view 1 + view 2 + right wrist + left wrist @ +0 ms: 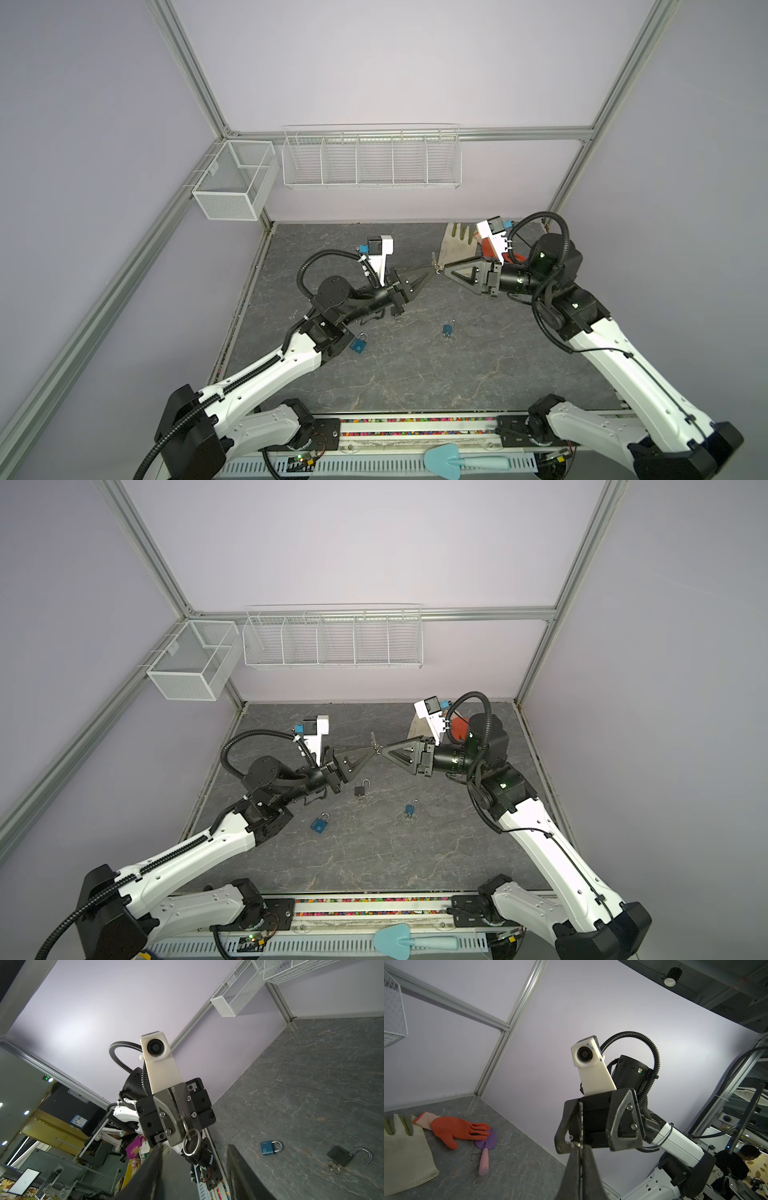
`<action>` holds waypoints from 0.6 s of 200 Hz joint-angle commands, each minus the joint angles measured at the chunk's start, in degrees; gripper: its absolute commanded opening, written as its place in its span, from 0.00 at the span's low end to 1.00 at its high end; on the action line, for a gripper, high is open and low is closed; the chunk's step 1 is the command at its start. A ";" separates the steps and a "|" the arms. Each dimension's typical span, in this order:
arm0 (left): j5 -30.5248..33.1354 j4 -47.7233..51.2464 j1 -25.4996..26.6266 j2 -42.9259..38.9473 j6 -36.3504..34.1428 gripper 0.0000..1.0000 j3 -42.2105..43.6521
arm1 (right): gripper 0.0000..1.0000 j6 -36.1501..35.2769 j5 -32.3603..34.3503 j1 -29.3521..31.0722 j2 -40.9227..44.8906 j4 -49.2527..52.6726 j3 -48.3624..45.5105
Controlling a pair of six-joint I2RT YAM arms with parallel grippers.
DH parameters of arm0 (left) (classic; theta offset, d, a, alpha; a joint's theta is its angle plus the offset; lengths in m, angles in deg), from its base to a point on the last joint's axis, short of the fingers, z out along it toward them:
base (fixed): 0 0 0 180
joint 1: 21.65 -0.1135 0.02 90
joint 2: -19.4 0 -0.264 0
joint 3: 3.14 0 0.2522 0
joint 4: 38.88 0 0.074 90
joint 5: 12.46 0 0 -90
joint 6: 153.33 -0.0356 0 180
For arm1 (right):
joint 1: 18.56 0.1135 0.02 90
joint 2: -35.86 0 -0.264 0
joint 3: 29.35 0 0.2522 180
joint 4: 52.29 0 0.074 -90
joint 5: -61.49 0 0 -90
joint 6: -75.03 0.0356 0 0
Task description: Unlock with the key
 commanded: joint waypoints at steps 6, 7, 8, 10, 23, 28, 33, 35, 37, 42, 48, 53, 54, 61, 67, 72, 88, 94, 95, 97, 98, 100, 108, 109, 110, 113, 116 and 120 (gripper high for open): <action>0.92 -4.08 0.67 0.81 0.78 0.00 0.00 | 0.49 6.11 1.37 1.00 0.38 -5.89 -0.74; 0.93 -4.15 0.66 0.83 0.81 0.00 -0.01 | 0.49 6.10 1.43 1.07 0.31 -5.85 -0.75; 0.94 -4.19 0.66 0.80 0.70 0.00 0.03 | 0.49 6.18 1.51 1.07 0.27 -5.92 -0.76; 0.95 -4.39 0.66 0.84 0.92 0.00 0.06 | 0.48 6.21 1.63 1.10 0.25 -5.98 -0.81; 1.22 -5.45 0.82 1.30 1.65 0.00 0.23 | 0.46 7.25 1.93 1.45 0.08 -7.99 -1.39; 1.47 -5.62 0.88 1.53 1.79 0.00 0.21 | 0.46 7.95 2.00 1.66 -0.01 -9.11 -1.61; 1.65 -5.74 0.84 1.62 1.89 0.00 0.19 | 0.45 8.61 1.95 1.79 -0.25 -9.89 -1.73; 1.76 -5.79 0.90 1.68 1.97 0.00 0.18 | 0.44 8.82 1.89 1.86 -0.35 -10.22 -1.73; 1.88 -5.80 0.92 1.72 1.92 0.00 0.20 | 0.44 8.96 1.83 1.94 -0.52 -10.46 -1.73; 2.24 -5.89 0.92 1.81 2.05 0.00 0.28 | 0.43 9.18 1.75 2.21 -0.76 -10.73 -1.68; 2.59 -5.99 0.92 1.78 2.11 0.00 0.31 | 0.41 9.09 1.82 2.45 -0.98 -10.59 -1.49; 2.76 -5.99 1.01 1.90 2.10 0.00 0.21 | 0.40 9.07 2.09 2.63 -1.00 -10.49 -1.47; 2.74 -6.03 1.05 1.91 2.13 0.00 0.18 | 0.40 9.07 2.09 2.68 -1.00 -10.48 -1.51; 3.12 -5.90 1.01 1.83 2.11 0.00 0.16 | 0.39 9.03 2.28 2.69 -0.86 -10.56 -1.56; 3.40 -5.90 1.06 1.77 2.07 0.00 0.23 | 0.38 8.88 2.45 2.69 -0.74 -10.49 -1.65; 3.77 -5.90 1.03 1.81 2.10 0.00 0.32 | 0.38 8.81 2.58 2.74 -0.73 -10.27 -1.65; 3.96 -6.35 1.02 1.90 2.32 0.00 0.34 | 0.35 9.24 2.12 2.81 -1.07 -10.76 -1.82; 3.80 -6.35 1.02 1.91 2.34 0.00 0.20 | 0.34 9.38 2.11 2.85 -1.08 -10.89 -1.82; 3.78 -6.34 1.01 1.96 2.39 0.00 0.22 | 0.34 9.40 2.11 2.79 -1.08 -10.90 -1.82; 3.75 -6.31 1.03 1.97 2.48 0.00 0.21 | 0.34 9.44 2.17 2.81 -1.08 -10.91 -1.82; 3.71 -6.28 1.07 2.03 2.46 0.00 0.18 | 0.34 9.43 2.18 2.86 -1.08 -10.87 -1.73; 3.64 -6.30 1.03 2.03 2.39 0.00 0.16 | 0.34 9.40 2.30 2.85 -1.08 -10.93 -1.73; 3.32 -6.31 1.14 2.21 2.34 0.00 0.14 | 0.33 9.26 2.46 2.86 -1.00 -11.18 -1.61; 3.23 -6.36 1.12 2.20 2.25 0.00 0.10 | 0.33 9.25 2.50 2.84 -1.04 -11.13 -1.58; 3.10 -6.35 1.15 2.23 2.21 0.00 0.04 | 0.33 9.29 2.48 2.83 -1.02 -11.16 -1.57; 2.84 -6.40 1.16 2.29 2.12 0.00 0.02 | 0.32 9.24 2.57 2.87 -1.07 -11.08 -1.44; 2.64 -6.34 1.11 2.42 2.11 0.00 -0.02 | 0.32 9.20 2.64 2.87 -1.08 -11.20 -1.34; 2.49 -6.21 1.13 2.49 2.02 0.00 -0.13 | 0.31 9.37 2.64 2.84 -1.15 -11.42 -1.30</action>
